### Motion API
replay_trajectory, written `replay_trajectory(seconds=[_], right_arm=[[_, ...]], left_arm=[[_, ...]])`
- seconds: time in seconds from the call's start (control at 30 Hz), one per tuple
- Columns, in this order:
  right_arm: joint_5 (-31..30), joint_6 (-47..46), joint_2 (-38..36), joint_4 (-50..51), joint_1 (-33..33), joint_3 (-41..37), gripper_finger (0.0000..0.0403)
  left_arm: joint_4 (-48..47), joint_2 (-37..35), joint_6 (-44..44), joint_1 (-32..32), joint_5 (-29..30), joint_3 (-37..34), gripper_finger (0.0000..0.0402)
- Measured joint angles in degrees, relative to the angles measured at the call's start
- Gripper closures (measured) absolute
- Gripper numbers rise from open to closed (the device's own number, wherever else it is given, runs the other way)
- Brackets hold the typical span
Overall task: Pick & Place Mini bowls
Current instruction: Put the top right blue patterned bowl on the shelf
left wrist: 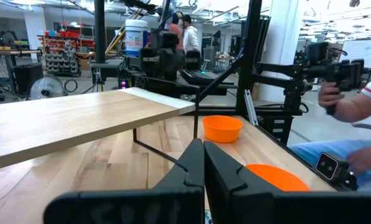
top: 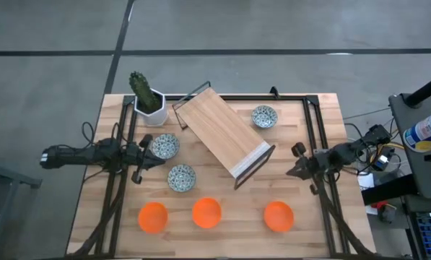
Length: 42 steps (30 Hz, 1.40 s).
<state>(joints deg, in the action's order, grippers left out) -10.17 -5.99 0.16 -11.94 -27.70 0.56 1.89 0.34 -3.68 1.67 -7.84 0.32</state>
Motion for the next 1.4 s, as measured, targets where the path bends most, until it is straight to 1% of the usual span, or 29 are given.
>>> replay_trajectory(seconds=[0.03,0.1,0.23,0.3,0.37,0.4,0.47,0.53,0.6,0.67,0.77,0.87,0.93,1.0,1.07,1.17,1.23,1.33,1.4], right_arm=[[-0.1,-1.7,0.0,-1.7,0.0,0.0,0.0394],[-0.8,-1.3,0.0,-5.2,0.0,0.0,0.0394],[-1.6,2.2,0.1,-15.3,0.0,0.0,0.0394],[-2.8,4.5,0.5,-22.2,0.0,0.0,0.0394],[-4.9,7.2,0.7,-26.4,0.0,0.1,0.0394],[-8.1,9.3,1.1,-27.3,0.0,0.1,0.0394],[-19.1,13.1,1.8,-26.5,0.0,0.8,0.0394],[-29.2,15.9,3.4,-23.4,0.1,3.3,0.0394],[-34.1,16.8,5.8,-18.7,0.0,6.9,0.0387],[-37.7,14.6,9.0,-12.3,0.0,11.1,0.0369],[-44.7,8.8,15.3,0.8,0.0,18.1,0.0323],[-53.8,1.8,22.0,13.9,0.3,24.5,0.0262],[-57.5,-0.5,25.7,20.7,0.8,28.7,0.0221],[-57.8,-1.0,28.7,27.1,1.9,33.0,0.0186],[-57.5,-3.8,31.7,33.6,4.0,37.2,0.0163],[-53.5,-9.9,35.3,45.2,8.2,43.0,0.0146],[-53.2,-12.4,38.1,50.1,11.3,45.6,0.0144],[-56.2,-13.9,41.8,51.1,14.2,47.3,0.0146],[-58.0,-13.4,44.2,48.4,15.3,47.3,0.0152]], left_arm=[[0.0,0.0,0.0,0.0,0.0,0.0,0.0402],[0.0,0.0,0.0,0.0,0.0,0.0,0.0402],[0.0,0.0,0.0,0.0,0.0,0.0,0.0402],[0.0,0.0,0.0,0.0,0.0,0.0,0.0402],[0.0,0.0,0.0,0.0,0.0,0.0,0.0402],[0.0,0.0,0.0,0.0,0.0,0.0,0.0402],[0.0,0.0,0.0,0.0,0.0,0.0,0.0402],[0.0,0.0,0.0,0.0,0.0,0.0,0.0402],[0.0,0.0,0.0,0.0,0.0,0.0,0.0402],[0.1,0.0,0.0,0.0,0.0,0.0,0.0402],[0.1,0.0,0.0,0.0,0.0,0.0,0.0402],[0.1,0.0,0.0,0.0,0.0,0.0,0.0402],[0.1,0.0,0.0,0.0,0.0,0.0,0.0402],[0.1,0.0,0.0,0.0,0.0,0.0,0.0402],[0.1,0.0,0.0,0.0,0.0,0.0,0.0402],[0.1,0.0,0.0,0.0,0.0,0.0,0.0402],[0.1,0.0,0.0,0.0,0.0,0.0,0.0402],[0.1,0.0,0.0,0.0,0.0,0.0,0.0402],[0.1,0.0,0.0,0.0,0.0,0.0,0.0402]])
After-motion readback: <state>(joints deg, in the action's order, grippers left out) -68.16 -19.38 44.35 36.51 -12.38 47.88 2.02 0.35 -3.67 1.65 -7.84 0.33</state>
